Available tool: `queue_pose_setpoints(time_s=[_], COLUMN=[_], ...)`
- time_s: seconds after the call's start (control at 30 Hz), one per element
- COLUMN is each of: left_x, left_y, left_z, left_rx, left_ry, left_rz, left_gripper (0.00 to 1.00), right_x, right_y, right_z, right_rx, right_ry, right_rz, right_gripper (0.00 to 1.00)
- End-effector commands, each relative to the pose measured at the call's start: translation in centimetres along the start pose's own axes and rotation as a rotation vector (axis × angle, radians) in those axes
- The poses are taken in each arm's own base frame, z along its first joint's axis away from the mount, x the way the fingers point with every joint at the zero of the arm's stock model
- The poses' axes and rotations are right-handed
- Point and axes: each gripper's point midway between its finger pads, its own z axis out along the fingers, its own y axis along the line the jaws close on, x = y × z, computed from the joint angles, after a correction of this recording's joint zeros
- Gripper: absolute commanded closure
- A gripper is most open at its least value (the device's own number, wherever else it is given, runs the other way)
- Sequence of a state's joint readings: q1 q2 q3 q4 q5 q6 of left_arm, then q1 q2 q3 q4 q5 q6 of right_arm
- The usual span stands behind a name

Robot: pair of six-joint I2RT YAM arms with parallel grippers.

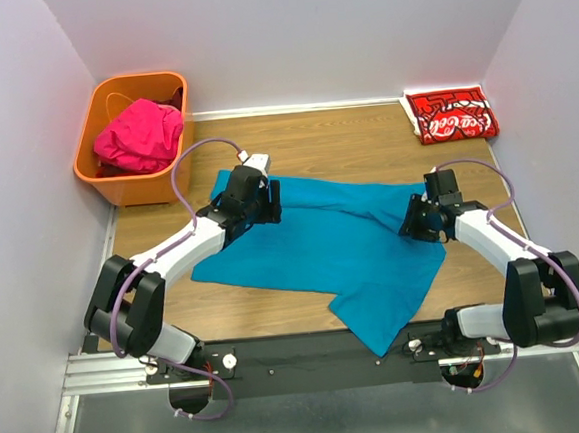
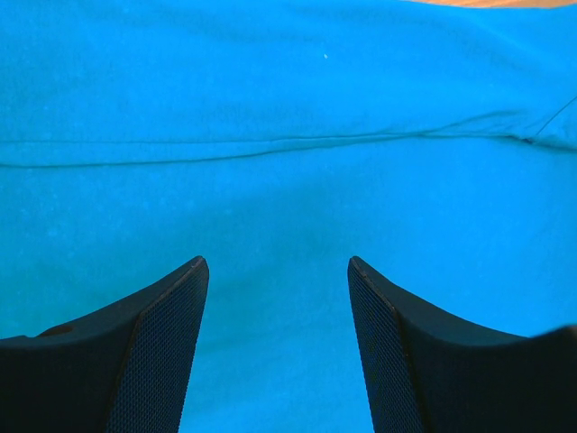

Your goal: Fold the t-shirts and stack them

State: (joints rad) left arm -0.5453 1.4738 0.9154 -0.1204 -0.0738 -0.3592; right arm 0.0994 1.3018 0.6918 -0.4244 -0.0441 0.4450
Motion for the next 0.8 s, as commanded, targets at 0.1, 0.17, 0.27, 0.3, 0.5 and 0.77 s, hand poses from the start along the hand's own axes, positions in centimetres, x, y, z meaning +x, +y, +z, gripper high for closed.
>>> queue_pose_setpoints(time_s=[0.1,0.17,0.27,0.3,0.5,0.77], left_x=[-1.1,-1.2,-1.3,-1.3,-1.1,-1.4], left_y=[-0.9,-1.0,-1.2,-1.3,-1.9,-2.7], left_z=[-0.6,-0.6,-0.6,-0.5,-0.1,0.3], left_rx=[0.047,0.053,0.066,0.070,0.090,0.104], left_ry=[-0.052,-0.052,-0.051,-0.050,-0.041,-0.041], left_rz=[0.026,0.032,0.034,0.037,0.032,0.031], left_gripper=[0.29,0.29,0.29,0.29,0.29,0.29], right_x=[-0.3,-0.6,-0.7,-0.7,-0.5,-2.5], right_y=[0.1,0.0,-0.3,-0.2,-0.4,1.3], right_z=[1.4,1.5,1.6,1.6,1.7,1.2], right_rx=[-0.013,-0.008,0.005,0.005,0.009,-0.038], right_ry=[-0.033,-0.042,-0.043,-0.043,-0.037,-0.064], right_rz=[-0.014,-0.025,-0.029,-0.033,-0.033,-0.014], right_gripper=[0.55,0.57,0.59,0.62,0.78,1.00])
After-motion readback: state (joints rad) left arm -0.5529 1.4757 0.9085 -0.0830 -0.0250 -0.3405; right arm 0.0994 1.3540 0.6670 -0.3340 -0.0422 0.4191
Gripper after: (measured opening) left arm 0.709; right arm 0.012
